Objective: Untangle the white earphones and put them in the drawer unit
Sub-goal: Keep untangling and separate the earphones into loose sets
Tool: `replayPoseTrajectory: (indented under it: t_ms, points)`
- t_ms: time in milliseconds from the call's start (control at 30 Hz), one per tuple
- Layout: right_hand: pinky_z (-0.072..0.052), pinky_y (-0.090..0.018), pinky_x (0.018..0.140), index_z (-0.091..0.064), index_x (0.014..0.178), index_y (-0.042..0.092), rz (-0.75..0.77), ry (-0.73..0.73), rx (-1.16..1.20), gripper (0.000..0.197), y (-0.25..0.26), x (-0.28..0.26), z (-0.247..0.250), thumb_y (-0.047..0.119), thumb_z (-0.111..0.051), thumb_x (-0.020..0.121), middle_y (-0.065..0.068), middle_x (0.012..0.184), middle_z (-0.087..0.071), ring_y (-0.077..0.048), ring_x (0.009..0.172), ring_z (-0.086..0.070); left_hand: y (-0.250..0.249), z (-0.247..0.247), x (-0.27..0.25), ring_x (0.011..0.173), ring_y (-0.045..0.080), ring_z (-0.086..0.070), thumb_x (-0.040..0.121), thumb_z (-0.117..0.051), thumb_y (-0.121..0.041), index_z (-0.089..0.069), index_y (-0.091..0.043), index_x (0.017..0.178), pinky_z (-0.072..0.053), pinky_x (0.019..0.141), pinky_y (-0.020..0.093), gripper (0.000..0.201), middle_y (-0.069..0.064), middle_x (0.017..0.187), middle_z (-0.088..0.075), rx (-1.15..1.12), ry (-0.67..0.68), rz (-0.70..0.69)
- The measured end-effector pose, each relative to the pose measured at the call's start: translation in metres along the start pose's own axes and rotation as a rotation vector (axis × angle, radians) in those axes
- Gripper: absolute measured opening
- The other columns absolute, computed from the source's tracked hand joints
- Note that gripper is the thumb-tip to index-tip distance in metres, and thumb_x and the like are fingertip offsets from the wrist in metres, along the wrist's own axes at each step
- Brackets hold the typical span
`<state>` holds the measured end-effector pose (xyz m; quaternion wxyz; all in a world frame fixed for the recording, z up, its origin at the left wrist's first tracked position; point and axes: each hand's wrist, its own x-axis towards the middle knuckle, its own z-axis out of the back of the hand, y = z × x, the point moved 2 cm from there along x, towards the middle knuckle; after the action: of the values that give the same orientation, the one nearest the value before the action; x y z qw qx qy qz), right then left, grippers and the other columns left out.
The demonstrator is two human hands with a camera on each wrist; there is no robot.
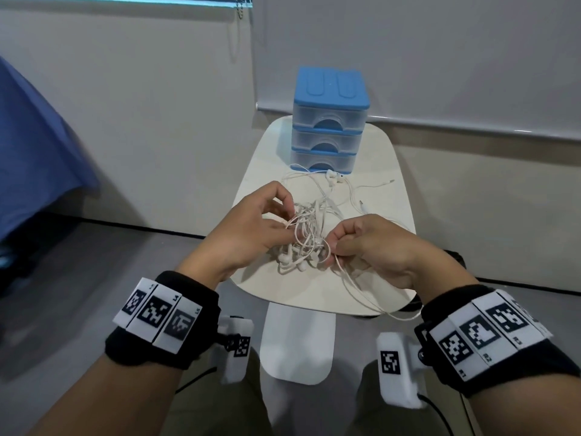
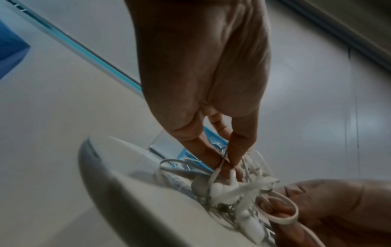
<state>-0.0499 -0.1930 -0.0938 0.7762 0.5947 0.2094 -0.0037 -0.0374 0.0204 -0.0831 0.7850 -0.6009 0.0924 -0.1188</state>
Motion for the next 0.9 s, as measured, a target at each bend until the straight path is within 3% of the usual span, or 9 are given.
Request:
replayPoseTrajectory:
  t_ms: [100,233,333,433,567,667,733,833,900]
  points:
    - [-0.044,-0.019,0.046,-0.061,0.095,-0.001,-0.003,0.013,0.018,0.013,-0.001,0.003,0.001,-0.009,-0.051,0.099,-0.025,0.084,-0.075,-0.018,0.061,-0.056,-0.002,-0.003,0.0,0.083,0.037,-0.07,0.084,-0.067,0.016,-0.057,-0.016,0.098,-0.045,0.071,0.043,0.036,0.006,0.109,-0.061,0.056,0.079,-0.036]
    - [-0.048,-0.02,0.054,-0.062,0.095,0.001,-0.008,0.062,0.02,0.013,0.001,0.004,0.003,0.001,-0.052,0.104,-0.025,0.09,-0.075,-0.014,0.063,-0.056,-0.01,-0.007,0.004,0.069,0.013,-0.064,0.086,-0.077,0.005,-0.066,-0.017,0.097,-0.048,0.065,0.026,0.027,-0.007,0.087,-0.069,0.167,0.099,-0.073]
    - [-0.048,-0.02,0.053,-0.061,0.092,0.003,-0.03,0.091,0.014,0.014,0.006,0.005,0.003,0.003,-0.054,0.104,-0.021,0.088,-0.072,-0.013,0.063,-0.057,-0.015,-0.006,0.011,0.066,0.019,-0.06,0.082,-0.084,-0.008,-0.073,-0.024,0.084,-0.049,0.067,0.033,0.02,0.006,0.087,-0.07,0.295,0.049,-0.125]
    - [-0.045,-0.023,0.056,-0.06,0.091,0.008,-0.063,0.112,-0.008,0.015,0.01,0.009,0.005,0.003,-0.054,0.104,-0.017,0.087,-0.07,-0.014,0.064,-0.058,-0.021,-0.006,0.016,0.076,0.026,-0.069,0.08,-0.088,-0.015,-0.077,-0.028,0.081,-0.058,0.081,0.042,0.017,-0.003,0.1,-0.068,0.363,0.024,-0.161]
    - [-0.034,-0.029,0.056,-0.057,0.101,0.012,-0.111,0.08,-0.246,0.009,0.022,0.009,0.008,0.004,-0.053,0.101,-0.013,0.083,-0.07,-0.022,0.067,-0.066,-0.032,-0.01,0.023,0.085,0.021,-0.071,0.082,-0.085,-0.02,-0.079,-0.027,0.08,-0.056,0.091,0.047,0.01,-0.004,0.101,-0.069,0.435,0.014,-0.186]
    - [-0.046,-0.03,0.06,-0.063,0.085,0.01,0.042,-0.191,-0.525,0.012,0.044,0.013,0.017,0.004,-0.055,0.093,-0.009,0.082,-0.072,-0.03,0.078,-0.067,-0.039,-0.013,0.026,0.086,0.021,-0.071,0.084,-0.083,-0.022,-0.077,-0.028,0.076,-0.055,0.091,0.04,0.012,-0.002,0.101,-0.069,0.474,-0.01,-0.18]
    - [-0.051,-0.036,0.069,-0.067,0.08,0.013,0.241,-0.373,-0.441,0.011,0.061,0.009,0.019,0.004,-0.063,0.085,-0.001,0.079,-0.069,-0.02,0.076,-0.064,-0.042,-0.013,0.028,0.088,0.018,-0.071,0.086,-0.081,-0.023,-0.075,-0.029,0.074,-0.053,0.09,0.036,0.015,-0.001,0.1,-0.07,0.497,-0.025,-0.175]
    - [-0.046,-0.02,0.061,-0.068,0.083,0.009,0.346,-0.175,-0.182,0.012,0.074,-0.002,0.01,-0.003,-0.072,0.084,0.002,0.071,-0.064,-0.004,0.058,-0.054,-0.045,-0.011,0.033,0.089,0.011,-0.071,0.088,-0.078,-0.025,-0.078,-0.027,0.083,-0.056,0.085,0.036,0.005,-0.007,0.091,-0.075,0.52,-0.031,-0.138]
    - [-0.05,-0.022,0.062,-0.069,0.089,0.001,0.344,-0.091,-0.25,0.007,0.075,-0.006,0.004,0.001,-0.075,0.086,-0.001,0.073,-0.063,-0.006,0.058,-0.056,-0.047,-0.008,0.036,0.074,0.0,-0.067,0.09,-0.076,-0.024,-0.078,-0.024,0.086,-0.054,0.068,0.024,0.005,-0.014,0.079,-0.073,0.515,-0.023,-0.122]
